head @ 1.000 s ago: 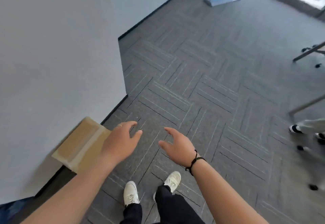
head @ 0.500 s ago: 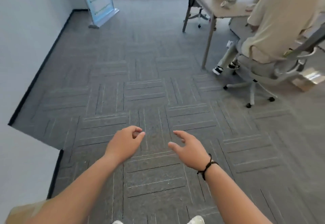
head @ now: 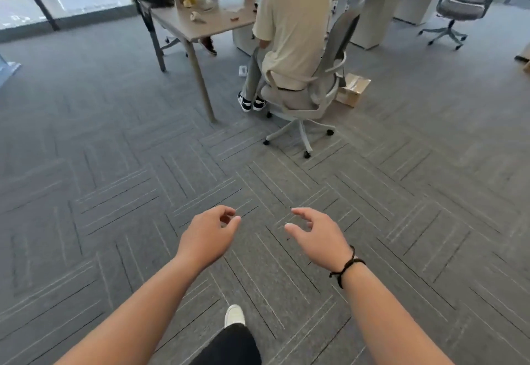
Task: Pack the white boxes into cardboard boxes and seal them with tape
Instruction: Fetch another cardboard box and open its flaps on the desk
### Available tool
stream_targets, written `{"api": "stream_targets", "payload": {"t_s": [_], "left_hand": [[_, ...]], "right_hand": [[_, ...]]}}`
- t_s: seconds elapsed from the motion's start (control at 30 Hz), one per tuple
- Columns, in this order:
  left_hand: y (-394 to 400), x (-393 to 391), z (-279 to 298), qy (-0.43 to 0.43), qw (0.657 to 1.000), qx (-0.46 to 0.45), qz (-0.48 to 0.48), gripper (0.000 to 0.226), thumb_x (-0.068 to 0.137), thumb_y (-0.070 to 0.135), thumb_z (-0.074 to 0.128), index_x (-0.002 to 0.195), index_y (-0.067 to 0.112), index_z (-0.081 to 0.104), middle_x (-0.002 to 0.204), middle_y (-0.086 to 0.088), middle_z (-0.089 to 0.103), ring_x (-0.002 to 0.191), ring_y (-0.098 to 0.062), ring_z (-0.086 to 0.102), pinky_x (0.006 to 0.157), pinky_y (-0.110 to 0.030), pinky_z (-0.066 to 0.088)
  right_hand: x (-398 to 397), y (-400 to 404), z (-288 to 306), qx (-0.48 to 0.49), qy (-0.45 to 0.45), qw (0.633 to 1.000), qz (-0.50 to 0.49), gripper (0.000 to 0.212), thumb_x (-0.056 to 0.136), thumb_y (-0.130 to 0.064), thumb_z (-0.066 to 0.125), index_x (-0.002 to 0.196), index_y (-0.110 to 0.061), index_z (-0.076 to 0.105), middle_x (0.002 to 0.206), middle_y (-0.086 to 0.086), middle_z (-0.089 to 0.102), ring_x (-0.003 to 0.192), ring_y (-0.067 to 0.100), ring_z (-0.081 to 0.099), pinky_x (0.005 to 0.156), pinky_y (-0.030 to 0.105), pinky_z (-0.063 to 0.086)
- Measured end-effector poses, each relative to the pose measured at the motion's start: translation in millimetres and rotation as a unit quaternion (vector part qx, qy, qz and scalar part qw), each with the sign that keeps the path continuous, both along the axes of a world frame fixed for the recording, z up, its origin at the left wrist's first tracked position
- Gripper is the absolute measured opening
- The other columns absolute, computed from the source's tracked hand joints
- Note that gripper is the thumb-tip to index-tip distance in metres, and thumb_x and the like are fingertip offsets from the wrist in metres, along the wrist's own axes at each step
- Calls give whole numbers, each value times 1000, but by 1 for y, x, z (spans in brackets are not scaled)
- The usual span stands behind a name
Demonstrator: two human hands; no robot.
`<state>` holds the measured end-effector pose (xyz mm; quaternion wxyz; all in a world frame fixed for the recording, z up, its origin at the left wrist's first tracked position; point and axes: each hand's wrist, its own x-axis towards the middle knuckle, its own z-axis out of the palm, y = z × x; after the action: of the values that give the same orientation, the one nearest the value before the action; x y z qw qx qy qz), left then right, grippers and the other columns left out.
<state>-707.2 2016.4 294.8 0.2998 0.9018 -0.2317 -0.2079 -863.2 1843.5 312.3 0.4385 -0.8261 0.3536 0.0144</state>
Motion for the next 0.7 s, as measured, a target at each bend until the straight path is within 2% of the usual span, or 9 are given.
{"api": "stream_targets", "payload": {"t_s": [0.23, 0.47, 0.7], "left_hand": [[-171, 43, -14, 0, 997, -39, -74, 26, 97, 43, 58, 117, 30, 68, 103, 21, 67, 95, -3, 64, 88, -39, 55], [-340, 89, 6, -10, 986, -51, -160, 29, 97, 48, 55, 120, 34, 65, 112, 21, 66, 106, -5, 61, 91, -40, 55], [-473, 121, 1, -17, 980, -39, -192, 28, 95, 48, 57, 118, 35, 67, 107, 21, 68, 101, -6, 63, 90, -43, 56]], "right_hand": [[7, -130, -1, -16, 25, 996, -81, 50, 96, -40, 61, 143, -26, 50, 147, -8, 51, 136, 14, 47, 108, 31, 40], [38, -265, 28, -54, 28, 985, -159, 50, 97, -40, 60, 144, -26, 50, 147, -9, 51, 136, 13, 47, 105, 27, 39], [60, -380, 13, -47, 20, 980, -190, 51, 97, -39, 60, 145, -25, 49, 148, -9, 50, 138, 13, 45, 104, 24, 36]]}}
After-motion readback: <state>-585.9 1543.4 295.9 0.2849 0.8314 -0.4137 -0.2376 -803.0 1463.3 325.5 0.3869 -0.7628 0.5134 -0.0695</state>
